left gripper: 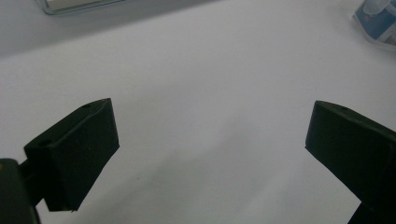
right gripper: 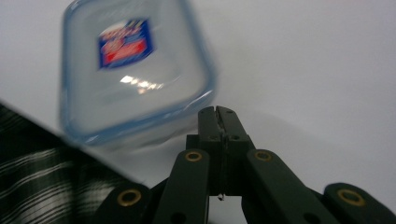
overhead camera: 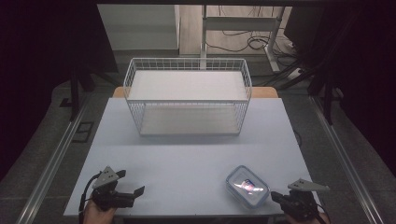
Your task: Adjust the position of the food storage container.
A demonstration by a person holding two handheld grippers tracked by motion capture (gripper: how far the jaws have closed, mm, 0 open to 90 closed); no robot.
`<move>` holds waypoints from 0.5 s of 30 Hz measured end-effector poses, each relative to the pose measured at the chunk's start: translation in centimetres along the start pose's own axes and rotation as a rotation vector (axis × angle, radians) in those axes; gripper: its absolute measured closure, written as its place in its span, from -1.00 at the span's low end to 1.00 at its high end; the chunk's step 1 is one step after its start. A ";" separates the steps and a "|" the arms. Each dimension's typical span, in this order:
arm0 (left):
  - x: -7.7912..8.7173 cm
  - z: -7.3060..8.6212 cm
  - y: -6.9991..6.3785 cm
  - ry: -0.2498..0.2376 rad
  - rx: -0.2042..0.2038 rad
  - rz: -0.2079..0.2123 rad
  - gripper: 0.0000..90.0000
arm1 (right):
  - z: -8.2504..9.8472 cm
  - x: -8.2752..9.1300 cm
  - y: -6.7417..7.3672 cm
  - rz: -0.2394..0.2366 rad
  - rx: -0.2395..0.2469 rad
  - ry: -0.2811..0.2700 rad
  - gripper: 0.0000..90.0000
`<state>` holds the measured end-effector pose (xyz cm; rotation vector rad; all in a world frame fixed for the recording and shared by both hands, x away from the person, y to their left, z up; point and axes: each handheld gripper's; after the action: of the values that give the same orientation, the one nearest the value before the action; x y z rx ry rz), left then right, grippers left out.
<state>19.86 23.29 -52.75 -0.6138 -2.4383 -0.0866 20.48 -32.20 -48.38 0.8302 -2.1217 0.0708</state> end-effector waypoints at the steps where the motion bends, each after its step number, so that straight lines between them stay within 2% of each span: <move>1: 0.0 0.0 0.0 -0.001 0.003 -0.001 -0.95 | 0.1 -0.2 0.2 -0.015 -0.009 0.012 0.99; 2: 0.0 0.0 0.0 -0.001 0.005 0.000 -0.95 | 0.3 -0.5 0.4 -0.011 -0.009 0.022 0.99; 3: 0.0 0.0 0.1 -0.001 0.012 0.004 -0.94 | 0.3 -0.9 0.3 -0.037 -0.031 0.028 0.99; 5: -0.1 0.0 0.2 0.000 0.017 0.009 -0.94 | 0.3 -1.5 0.0 -0.048 -0.051 0.031 0.99; 8: -0.2 0.0 0.1 0.003 0.018 0.014 -0.94 | 0.1 -2.2 -0.2 -0.060 -0.060 0.042 0.99; 10: -0.2 0.0 0.1 0.005 0.015 0.016 -0.94 | -0.5 -2.6 -0.1 -0.065 -0.060 0.028 0.99; 15: -0.3 0.0 0.0 0.008 0.011 0.025 -0.94 | -2.2 -3.9 -0.2 -0.072 -0.044 0.039 0.99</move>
<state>20.07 23.14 -52.87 -0.6374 -2.4211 -0.0651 23.76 -29.55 -49.83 0.8717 -2.0480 0.0026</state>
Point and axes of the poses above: each handheld gripper's, and its own axes: x roughly backward along the jaws, z roughly out of its underside, y roughly to its left, and after that the axes turned 9 degrees about -z, right-handed
